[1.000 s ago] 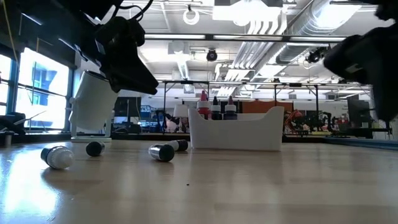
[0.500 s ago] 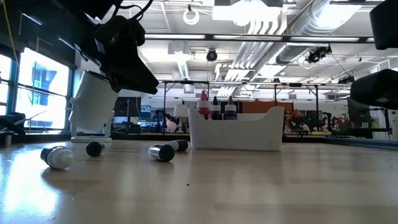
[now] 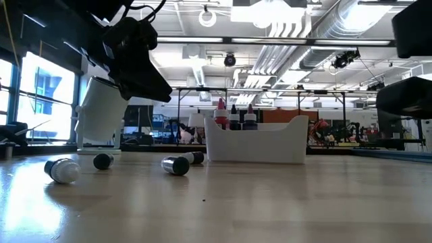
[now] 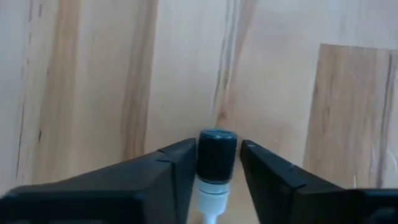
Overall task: Pick & Place food coloring
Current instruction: Put the green small food coloring bottle into the white bin
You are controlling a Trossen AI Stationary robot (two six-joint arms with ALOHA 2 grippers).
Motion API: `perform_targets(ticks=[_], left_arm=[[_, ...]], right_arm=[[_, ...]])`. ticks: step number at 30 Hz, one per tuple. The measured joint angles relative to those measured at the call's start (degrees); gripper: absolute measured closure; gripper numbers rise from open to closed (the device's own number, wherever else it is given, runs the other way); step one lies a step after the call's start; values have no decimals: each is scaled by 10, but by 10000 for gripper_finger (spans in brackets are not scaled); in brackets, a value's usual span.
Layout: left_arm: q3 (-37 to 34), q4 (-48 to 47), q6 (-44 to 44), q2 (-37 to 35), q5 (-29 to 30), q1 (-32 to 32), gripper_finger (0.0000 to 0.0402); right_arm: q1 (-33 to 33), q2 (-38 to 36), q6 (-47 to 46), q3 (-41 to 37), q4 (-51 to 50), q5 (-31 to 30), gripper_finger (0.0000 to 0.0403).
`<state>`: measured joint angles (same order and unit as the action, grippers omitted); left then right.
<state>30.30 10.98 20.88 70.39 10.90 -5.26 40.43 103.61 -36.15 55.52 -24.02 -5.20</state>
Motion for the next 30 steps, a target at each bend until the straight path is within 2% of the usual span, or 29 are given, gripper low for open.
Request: perform_targets(ticks=[4,6,9,15,17,20,23,25,28,30], left_arm=[[0,0,0,0,0,0,241],[0,0,-9,0,1,0,241],[0,0,-22,0,1,0,241],[0,0,-26,0,6,0,241],[0,0,-26,0,6,0,241],[0,0,-26,0,0,0,241],[0,-4,-26,0,-14,0,241],[0,-5,-26,0,-16,0,241],[0,-6,-26,0,-16,0,241],[0,-7,-26,0,-15,0,241]], right_arm=[[-15,0,1,-1,15,-5,333],[-26,-1,17,-1,40,-49,353],[-54,1,82,-4,82,-157,361],[-150,-1,251,-1,253,-456,332],[-195,-1,306,-1,277,-504,328],[-267,-1,348,-2,268,-459,329],[-335,-1,333,-2,248,-336,331],[-370,-1,327,-2,246,-275,328],[-405,-1,326,-2,247,-214,313],[-419,-1,326,-2,230,-194,296]])
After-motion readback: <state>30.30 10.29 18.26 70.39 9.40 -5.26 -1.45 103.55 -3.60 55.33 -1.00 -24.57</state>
